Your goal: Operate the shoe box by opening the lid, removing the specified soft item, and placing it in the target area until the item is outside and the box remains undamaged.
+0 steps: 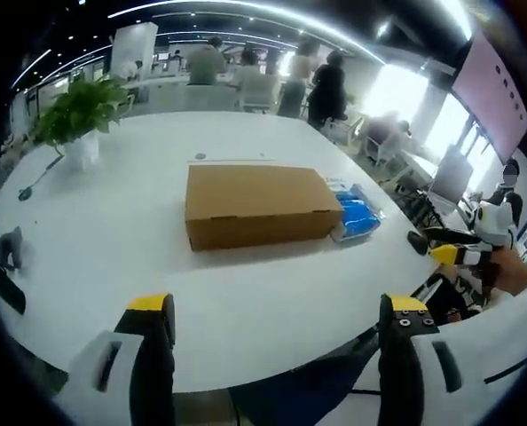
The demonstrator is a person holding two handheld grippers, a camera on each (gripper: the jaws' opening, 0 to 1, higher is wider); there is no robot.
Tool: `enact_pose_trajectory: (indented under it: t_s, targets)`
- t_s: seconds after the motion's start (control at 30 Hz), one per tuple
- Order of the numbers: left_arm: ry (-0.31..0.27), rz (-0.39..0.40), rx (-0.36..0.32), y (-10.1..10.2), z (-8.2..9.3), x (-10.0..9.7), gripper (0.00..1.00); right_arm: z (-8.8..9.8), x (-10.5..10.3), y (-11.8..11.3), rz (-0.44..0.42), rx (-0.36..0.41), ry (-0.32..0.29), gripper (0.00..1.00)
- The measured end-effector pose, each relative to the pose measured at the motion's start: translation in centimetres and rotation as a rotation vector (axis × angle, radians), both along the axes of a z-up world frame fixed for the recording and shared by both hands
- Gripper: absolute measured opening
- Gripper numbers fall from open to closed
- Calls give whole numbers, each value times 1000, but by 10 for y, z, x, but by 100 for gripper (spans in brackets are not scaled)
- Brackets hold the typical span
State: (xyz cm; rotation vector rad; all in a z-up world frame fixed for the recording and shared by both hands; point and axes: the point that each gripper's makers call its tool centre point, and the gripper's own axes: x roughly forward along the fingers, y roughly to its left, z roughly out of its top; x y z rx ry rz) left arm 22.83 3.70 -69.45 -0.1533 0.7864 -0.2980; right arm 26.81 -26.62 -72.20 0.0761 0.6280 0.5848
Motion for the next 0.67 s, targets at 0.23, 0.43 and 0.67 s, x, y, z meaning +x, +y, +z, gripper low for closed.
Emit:
enact_pose_trajectory:
  t_s: [0.23, 0.43, 0.67]
  targets:
    - [-11, 12, 1, -1, 2, 3, 95, 0, 1, 7, 9, 10, 1, 86]
    - [4, 16, -3, -1, 0, 7, 96, -1, 4, 8, 2, 14, 4, 86]
    - [2, 14, -6, -4, 0, 10, 96, -7, 7, 5, -13, 20, 15, 85]
